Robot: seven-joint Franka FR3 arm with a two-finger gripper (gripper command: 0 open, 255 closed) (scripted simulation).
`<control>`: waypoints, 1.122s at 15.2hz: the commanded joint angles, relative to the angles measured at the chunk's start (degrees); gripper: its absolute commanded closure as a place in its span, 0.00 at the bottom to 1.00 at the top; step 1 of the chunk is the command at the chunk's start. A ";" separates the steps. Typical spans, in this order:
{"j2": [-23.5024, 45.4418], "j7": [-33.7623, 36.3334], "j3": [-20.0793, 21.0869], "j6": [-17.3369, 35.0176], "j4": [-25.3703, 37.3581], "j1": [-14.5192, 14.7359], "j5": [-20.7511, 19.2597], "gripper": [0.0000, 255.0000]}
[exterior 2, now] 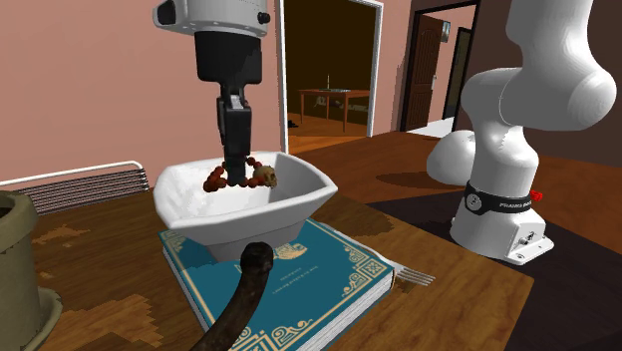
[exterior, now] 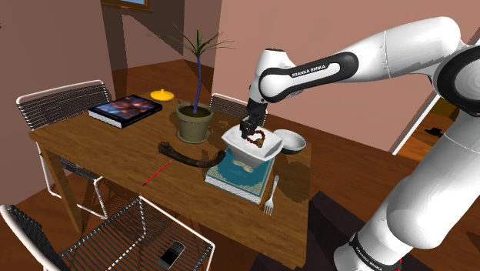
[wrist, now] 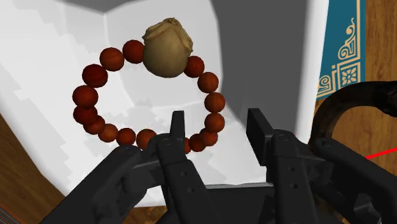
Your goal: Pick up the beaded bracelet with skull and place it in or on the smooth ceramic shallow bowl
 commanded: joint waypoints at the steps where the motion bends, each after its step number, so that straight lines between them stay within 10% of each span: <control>1: 0.00 0.00 0.00 0.00 0.00 0.00 0.00 0.00; 17: -3.10 -0.28 -0.06 -6.97 3.90 -0.04 0.38 0.00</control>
